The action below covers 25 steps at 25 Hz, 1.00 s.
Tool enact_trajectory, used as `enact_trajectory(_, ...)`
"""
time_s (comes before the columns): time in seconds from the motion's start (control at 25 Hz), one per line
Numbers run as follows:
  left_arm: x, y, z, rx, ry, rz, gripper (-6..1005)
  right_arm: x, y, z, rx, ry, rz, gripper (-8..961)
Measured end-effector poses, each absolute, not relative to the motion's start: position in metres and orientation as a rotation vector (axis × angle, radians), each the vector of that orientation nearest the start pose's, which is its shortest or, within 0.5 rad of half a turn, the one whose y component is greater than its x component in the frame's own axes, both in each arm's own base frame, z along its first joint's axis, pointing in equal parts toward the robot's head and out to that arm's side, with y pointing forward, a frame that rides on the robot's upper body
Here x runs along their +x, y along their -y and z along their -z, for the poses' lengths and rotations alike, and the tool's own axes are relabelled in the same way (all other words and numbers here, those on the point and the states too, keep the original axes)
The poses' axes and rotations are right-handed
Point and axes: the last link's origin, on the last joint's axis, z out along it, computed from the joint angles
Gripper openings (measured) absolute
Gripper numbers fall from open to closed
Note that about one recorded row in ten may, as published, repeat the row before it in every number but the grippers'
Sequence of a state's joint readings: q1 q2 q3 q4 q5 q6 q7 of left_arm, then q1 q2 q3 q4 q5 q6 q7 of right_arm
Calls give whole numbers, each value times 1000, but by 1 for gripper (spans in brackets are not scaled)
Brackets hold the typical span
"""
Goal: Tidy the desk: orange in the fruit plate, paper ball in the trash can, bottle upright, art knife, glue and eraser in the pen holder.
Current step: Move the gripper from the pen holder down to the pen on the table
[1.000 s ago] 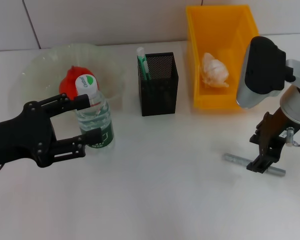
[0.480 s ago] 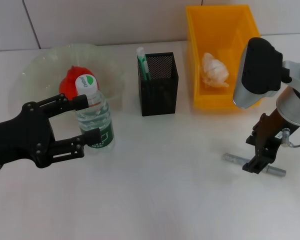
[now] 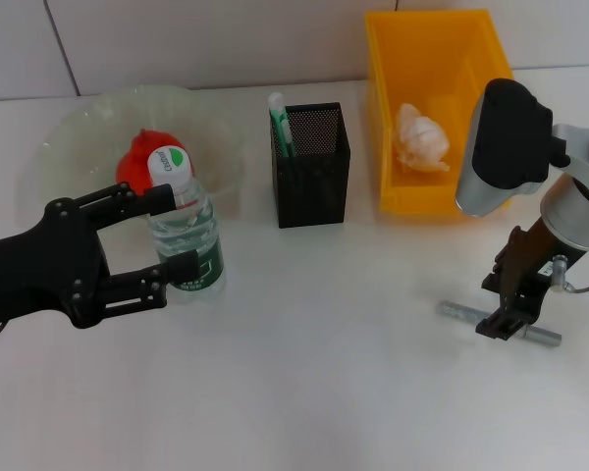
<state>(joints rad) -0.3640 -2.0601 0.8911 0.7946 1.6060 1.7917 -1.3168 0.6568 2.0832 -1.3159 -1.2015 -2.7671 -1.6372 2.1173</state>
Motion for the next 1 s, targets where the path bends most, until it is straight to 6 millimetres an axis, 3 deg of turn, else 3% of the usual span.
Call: enact_trajectory(1.0,-238,-289,-33,-2719,337,1098,806,217,-354,3,-2777,-498,868,544)
